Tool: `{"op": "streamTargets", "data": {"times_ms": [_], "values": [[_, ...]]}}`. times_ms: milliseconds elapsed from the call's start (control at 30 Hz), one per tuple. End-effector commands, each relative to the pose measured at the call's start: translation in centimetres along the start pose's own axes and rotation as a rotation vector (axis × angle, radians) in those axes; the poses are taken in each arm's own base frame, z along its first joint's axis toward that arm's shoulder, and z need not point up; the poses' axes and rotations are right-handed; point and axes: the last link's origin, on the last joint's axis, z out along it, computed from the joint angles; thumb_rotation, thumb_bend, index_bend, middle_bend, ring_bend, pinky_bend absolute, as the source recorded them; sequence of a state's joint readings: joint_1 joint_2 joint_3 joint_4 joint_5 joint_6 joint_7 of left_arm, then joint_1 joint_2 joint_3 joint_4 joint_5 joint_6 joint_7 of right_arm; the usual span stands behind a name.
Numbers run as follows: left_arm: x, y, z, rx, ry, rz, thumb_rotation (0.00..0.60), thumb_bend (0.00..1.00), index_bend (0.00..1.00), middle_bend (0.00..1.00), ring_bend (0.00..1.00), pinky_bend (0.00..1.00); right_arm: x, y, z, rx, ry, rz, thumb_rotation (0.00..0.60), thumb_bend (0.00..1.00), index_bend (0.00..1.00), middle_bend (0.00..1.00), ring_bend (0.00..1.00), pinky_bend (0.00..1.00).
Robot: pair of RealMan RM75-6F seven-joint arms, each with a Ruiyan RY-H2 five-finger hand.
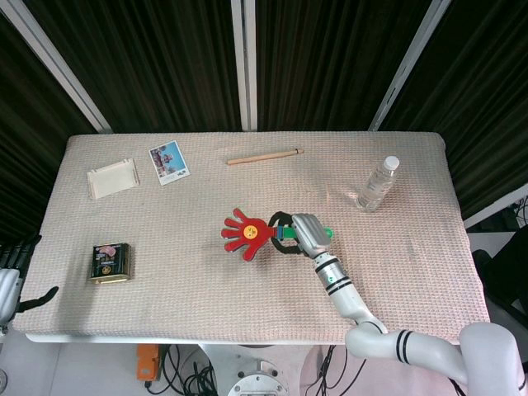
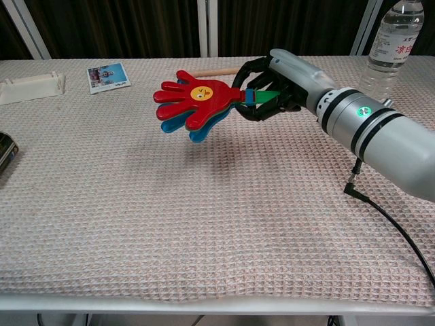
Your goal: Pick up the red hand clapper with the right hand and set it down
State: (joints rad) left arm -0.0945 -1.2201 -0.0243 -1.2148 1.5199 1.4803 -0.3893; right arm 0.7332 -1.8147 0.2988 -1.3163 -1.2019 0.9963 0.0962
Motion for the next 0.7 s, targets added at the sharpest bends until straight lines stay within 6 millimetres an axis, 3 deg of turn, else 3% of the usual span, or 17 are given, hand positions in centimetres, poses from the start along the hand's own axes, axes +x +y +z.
{"op": "streamTargets", "data": {"times_ms": [33,67,133,333,433,567,700], "values": [[0.0,-0.2,-0.1,0.004,0.001,-0.003,0.600,0.18,0.04,0.00,0.00,0.01,-1.0,0.3,0.3,-0.005,-0.166,-0.092,0.600,0.13,0.22,0.30,0.26,0.51],[0.1,-0.2,-0.1,0.004,0.002,-0.003,0.600,0.18,0.04,0.00,0.00,0.01,-0.9,0.3,0.4,-0.007,-0.193,-0.121,0.600,0.03,0.03,0.07,0.05,0.20],[0.1,-0.3,-0.1,0.003,0.005,-0.004,0.600,0.18,0.04,0.00,0.00,0.01,-0.3,-0.1,0.5,-0.001,-0.180,-0.151,0.600,0.00,0.00,0.00,0.00,0.00],[0.0,-0.3,-0.1,0.001,0.004,-0.005,0.600,0.18,0.04,0.00,0.00,0.01,1.5,-0.5,-0.5,0.000,-0.136,-0.209,0.600,0.00,0.00,0.00,0.00,0.00],[0.1,-0.1,-0.1,-0.003,0.011,-0.006,0.600,0.18,0.04,0.00,0.00,0.01,3.1,-0.9,-1.9,0.016,-0.101,-0.221,0.600,0.00,0.00,0.00,0.00,0.00],[0.1,0.0,-0.1,-0.002,0.011,-0.002,0.600,0.18,0.04,0.00,0.00,0.01,6.4,-0.8,-5.7,0.044,-0.019,-0.291,0.600,0.00,0.00,0.00,0.00,0.00],[0.1,0.2,0.2,-0.003,0.008,0.001,0.600,0.18,0.04,0.00,0.00,0.01,9.3,1.7,-11.6,-0.019,0.063,-0.459,0.600,0.02,0.00,0.00,0.00,0.00]]}}
